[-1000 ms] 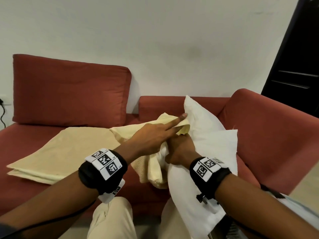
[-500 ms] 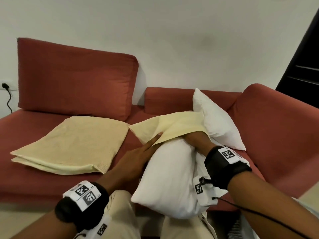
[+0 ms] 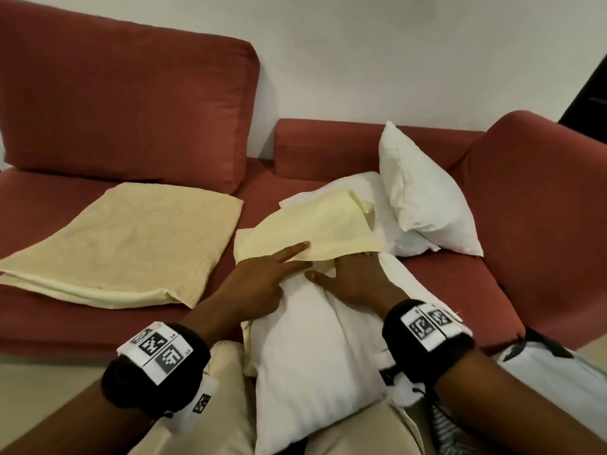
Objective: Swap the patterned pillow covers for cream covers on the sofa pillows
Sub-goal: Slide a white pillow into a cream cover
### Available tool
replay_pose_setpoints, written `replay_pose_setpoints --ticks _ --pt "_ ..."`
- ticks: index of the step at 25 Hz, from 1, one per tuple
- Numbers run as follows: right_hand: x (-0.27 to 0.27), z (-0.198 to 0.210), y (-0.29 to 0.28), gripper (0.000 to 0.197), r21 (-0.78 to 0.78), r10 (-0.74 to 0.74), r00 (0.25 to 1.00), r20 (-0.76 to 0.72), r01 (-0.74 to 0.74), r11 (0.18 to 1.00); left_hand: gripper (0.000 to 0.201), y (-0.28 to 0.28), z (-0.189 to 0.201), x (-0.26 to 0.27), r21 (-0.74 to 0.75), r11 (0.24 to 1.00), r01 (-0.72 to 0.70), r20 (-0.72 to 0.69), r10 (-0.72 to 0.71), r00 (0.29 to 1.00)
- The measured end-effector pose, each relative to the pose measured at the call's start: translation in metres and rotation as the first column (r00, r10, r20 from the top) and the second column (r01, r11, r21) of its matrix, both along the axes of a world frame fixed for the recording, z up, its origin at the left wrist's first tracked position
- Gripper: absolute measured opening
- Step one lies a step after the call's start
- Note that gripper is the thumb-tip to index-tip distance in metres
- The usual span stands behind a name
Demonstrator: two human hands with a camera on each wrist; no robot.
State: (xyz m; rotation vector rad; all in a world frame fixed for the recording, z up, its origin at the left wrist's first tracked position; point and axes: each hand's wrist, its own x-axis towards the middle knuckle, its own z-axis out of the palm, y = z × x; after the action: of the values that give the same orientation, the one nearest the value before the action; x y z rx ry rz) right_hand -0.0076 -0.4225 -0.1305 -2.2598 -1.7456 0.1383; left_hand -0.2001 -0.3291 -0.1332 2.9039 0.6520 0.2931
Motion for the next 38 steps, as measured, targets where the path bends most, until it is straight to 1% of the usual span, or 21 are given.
replay_pose_setpoints --ticks 2,4,6,7,8,10,12,14,16,18,20,21,23,25,28,31,33,35,36,37,38 --pt "0.007 -0.013 -0.035 0.077 0.039 0.093 0.995 0.02 -0.094 0.995 0.06 0.002 -0.007 0.01 -0.007 1.0 0.0 0.043 0.0 0.999" --pt "0.012 -0.016 -0.068 0.069 0.146 0.14 0.983 -0.117 -0.123 0.982 0.047 0.005 -0.007 0.016 0.004 1.0 0.011 0.1 -0.011 0.995" --pt "0.027 -0.005 -0.085 0.06 0.324 0.072 0.96 -0.272 0.021 0.946 0.032 0.002 0.003 0.027 0.001 1.0 0.021 0.174 -0.021 0.985" --pt "0.037 0.0 -0.089 0.062 0.359 -0.009 0.96 -0.28 0.113 0.926 0.027 -0.003 0.008 0.035 -0.008 1.0 0.015 0.21 -0.013 0.978" --pt "0.047 0.003 -0.09 0.075 0.332 -0.114 0.955 -0.274 0.205 0.921 0.029 -0.009 0.013 0.043 -0.015 1.0 -0.001 0.234 0.004 0.972" --pt "0.063 0.002 -0.092 0.11 0.071 -0.326 0.9 -0.291 0.36 0.93 0.038 -0.018 0.019 0.061 -0.017 0.998 -0.054 0.197 0.056 0.979" --pt "0.073 -0.014 -0.1 0.126 -0.173 -0.421 0.805 -0.418 0.385 0.907 0.03 -0.024 0.023 0.08 0.032 0.995 -0.099 0.086 0.096 0.992" --pt "0.071 -0.024 -0.102 0.114 -0.166 -0.343 0.724 -0.598 0.307 0.937 0.016 -0.028 0.029 0.092 0.063 0.991 -0.121 0.084 0.115 0.99" --pt "0.056 -0.02 -0.097 0.094 0.013 -0.15 0.734 -0.662 0.212 0.977 0.017 -0.036 0.037 0.102 0.074 0.986 -0.151 0.155 0.138 0.978" --pt "0.031 -0.013 -0.086 0.078 0.155 0.025 0.791 -0.611 0.089 0.984 0.02 -0.044 0.046 0.112 0.163 0.973 -0.163 0.173 0.135 0.976" --pt "0.012 -0.009 -0.081 0.068 0.183 0.083 0.844 -0.53 0.019 0.983 0.035 -0.041 0.058 0.114 0.224 0.959 -0.173 0.09 0.156 0.984" --pt "0.007 -0.006 -0.081 0.069 0.186 0.099 0.866 -0.491 -0.008 0.983 0.045 -0.036 0.067 0.11 0.219 0.955 -0.201 0.015 0.203 0.979" --pt "0.003 -0.002 -0.082 0.085 0.185 0.137 0.896 -0.422 -0.063 0.981 0.055 -0.025 0.085 0.099 0.194 0.942 -0.276 -0.13 0.303 0.944" --pt "-0.003 0.005 -0.08 0.103 0.18 0.175 0.919 -0.354 -0.117 0.977 0.043 -0.019 0.093 0.087 0.21 0.922 -0.326 -0.182 0.364 0.914" --pt "-0.019 0.018 -0.08 0.107 0.196 0.165 0.943 -0.288 -0.111 0.974 0.02 -0.02 0.099 0.077 0.286 0.898 -0.334 -0.125 0.381 0.916" --pt "-0.033 0.019 -0.079 0.108 0.123 0.16 0.952 -0.261 -0.131 0.984 0.019 -0.027 0.103 0.06 0.265 0.931 -0.251 -0.052 0.274 0.96" --pt "-0.038 0.011 -0.069 0.088 0.068 0.099 0.977 -0.188 -0.087 0.994 0.02 -0.05 0.1 0.056 0.247 0.966 -0.077 0.003 0.079 0.997" --pt "-0.037 0.005 -0.061 0.052 -0.005 -0.002 0.999 -0.049 0.001 1.0 0.02 -0.087 0.081 0.055 0.282 0.958 0.061 -0.018 -0.058 0.998" --pt "-0.036 0.001 -0.062 0.04 -0.021 -0.035 0.999 -0.02 0.035 0.999 0.019 -0.101 0.07 0.057 0.288 0.955 0.071 -0.016 -0.07 0.997" --pt "-0.034 -0.004 -0.064 0.03 0.022 -0.047 0.997 -0.056 0.048 0.999 0.016 -0.108 0.06 0.058 0.287 0.957 0.044 0.015 -0.05 0.999" --pt "-0.029 -0.008 -0.069 0.022 0.092 -0.07 0.985 -0.157 0.085 0.992 0.012 -0.107 0.05 0.06 0.289 0.957 0.007 0.054 -0.024 0.998"
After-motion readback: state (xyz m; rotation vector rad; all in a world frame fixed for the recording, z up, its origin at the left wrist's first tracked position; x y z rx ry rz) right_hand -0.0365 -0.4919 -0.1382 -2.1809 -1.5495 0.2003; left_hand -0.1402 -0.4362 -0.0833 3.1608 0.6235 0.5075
